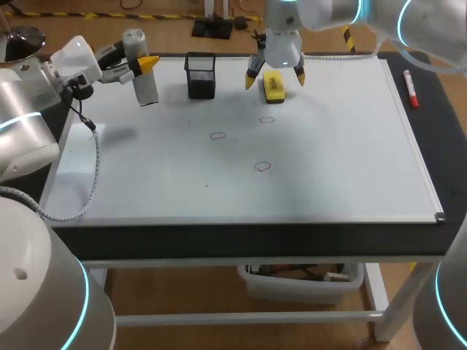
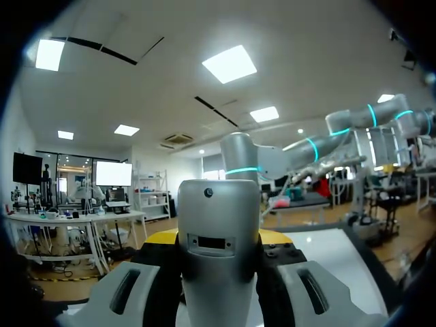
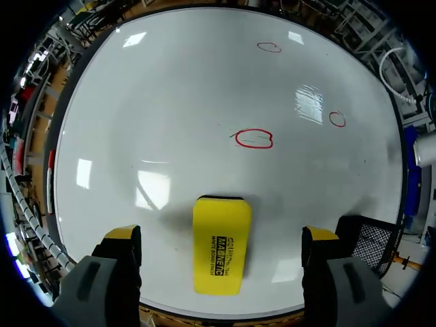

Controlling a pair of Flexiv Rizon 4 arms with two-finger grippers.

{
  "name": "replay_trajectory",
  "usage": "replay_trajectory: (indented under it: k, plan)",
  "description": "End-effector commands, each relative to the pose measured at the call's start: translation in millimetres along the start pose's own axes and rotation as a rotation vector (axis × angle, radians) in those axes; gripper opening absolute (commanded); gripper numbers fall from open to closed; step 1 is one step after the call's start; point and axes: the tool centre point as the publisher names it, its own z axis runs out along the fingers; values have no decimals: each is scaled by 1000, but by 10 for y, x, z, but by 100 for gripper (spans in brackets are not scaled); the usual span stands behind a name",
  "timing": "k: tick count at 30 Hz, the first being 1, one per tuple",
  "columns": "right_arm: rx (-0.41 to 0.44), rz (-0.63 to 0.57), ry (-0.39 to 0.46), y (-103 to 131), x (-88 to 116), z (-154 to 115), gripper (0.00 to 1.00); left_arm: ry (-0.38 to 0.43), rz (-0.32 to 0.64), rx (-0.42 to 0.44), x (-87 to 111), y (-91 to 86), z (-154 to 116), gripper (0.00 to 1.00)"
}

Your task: Pick up the inspection probe, press it on each red-marked spot on the whiteboard one by one, put down the probe, pick up the eraser, and wipe off all the red marks.

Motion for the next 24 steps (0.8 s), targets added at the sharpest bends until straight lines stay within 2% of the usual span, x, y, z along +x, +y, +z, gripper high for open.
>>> replay_trajectory:
  k: [1,17,21,22,24]
  plan:
    - [-11,-4,3,-39,16,9,100,-1,3,5,0,7,7,0]
    - [-35,5,27,-133,-7,83,100,-1,3,5,0,7,7,0]
    - [-48,9,10,-144,1,108,100,-1,3,5,0,7,7,0]
    - [-52,13,9,-147,7,119,97,-1,3,5,0,7,7,0]
    - [-53,16,7,-149,11,126,46,-1,3,5,0,7,7,0]
